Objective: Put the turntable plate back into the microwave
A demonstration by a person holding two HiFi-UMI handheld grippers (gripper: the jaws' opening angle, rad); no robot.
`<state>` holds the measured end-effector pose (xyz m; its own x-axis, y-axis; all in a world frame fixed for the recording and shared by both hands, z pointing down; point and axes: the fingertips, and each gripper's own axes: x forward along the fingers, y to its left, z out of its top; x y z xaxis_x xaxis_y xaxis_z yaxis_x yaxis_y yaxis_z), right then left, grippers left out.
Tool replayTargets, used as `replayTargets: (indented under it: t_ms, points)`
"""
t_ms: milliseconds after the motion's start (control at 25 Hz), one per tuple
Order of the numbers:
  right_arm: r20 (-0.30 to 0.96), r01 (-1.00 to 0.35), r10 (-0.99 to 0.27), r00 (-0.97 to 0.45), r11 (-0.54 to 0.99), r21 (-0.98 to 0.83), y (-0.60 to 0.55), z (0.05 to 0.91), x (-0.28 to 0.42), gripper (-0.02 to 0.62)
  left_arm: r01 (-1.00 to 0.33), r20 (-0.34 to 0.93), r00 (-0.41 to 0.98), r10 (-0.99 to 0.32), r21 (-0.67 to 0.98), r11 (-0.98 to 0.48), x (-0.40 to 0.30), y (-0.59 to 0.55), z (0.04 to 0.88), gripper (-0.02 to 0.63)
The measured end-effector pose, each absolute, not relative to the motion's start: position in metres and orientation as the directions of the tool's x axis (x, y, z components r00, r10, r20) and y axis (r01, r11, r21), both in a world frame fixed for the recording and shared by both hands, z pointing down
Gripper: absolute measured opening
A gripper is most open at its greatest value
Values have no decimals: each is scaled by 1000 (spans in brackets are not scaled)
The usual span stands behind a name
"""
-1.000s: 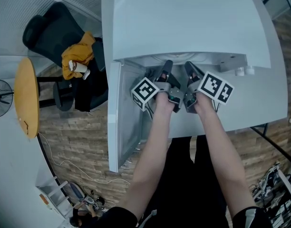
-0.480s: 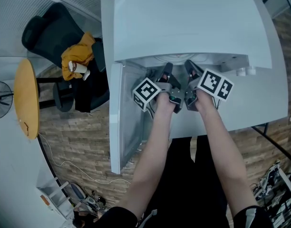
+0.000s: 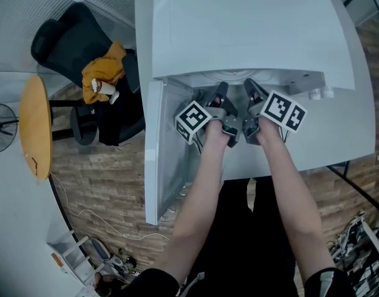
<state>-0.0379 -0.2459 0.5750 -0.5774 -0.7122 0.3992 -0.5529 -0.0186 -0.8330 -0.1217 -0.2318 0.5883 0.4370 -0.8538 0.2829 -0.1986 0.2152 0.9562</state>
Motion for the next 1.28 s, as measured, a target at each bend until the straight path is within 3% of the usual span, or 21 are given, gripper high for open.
replayTargets:
  t_ms: [360, 760, 1280]
  points:
    - [367, -546, -715, -595, 24, -838, -236, 554, -30, 8, -211, 257, 432, -865, 961, 180, -123, -228, 571, 9]
    - [310, -602, -710, -632, 198, -773, -196, 494, -11, 8, -299, 214, 458, -863, 951, 77, -97, -182, 523, 8]
    - [253, -699, -708, -659, 453, -553, -141, 405, 2, 6, -548, 159, 472, -867, 824, -147, -65, -124, 418, -2]
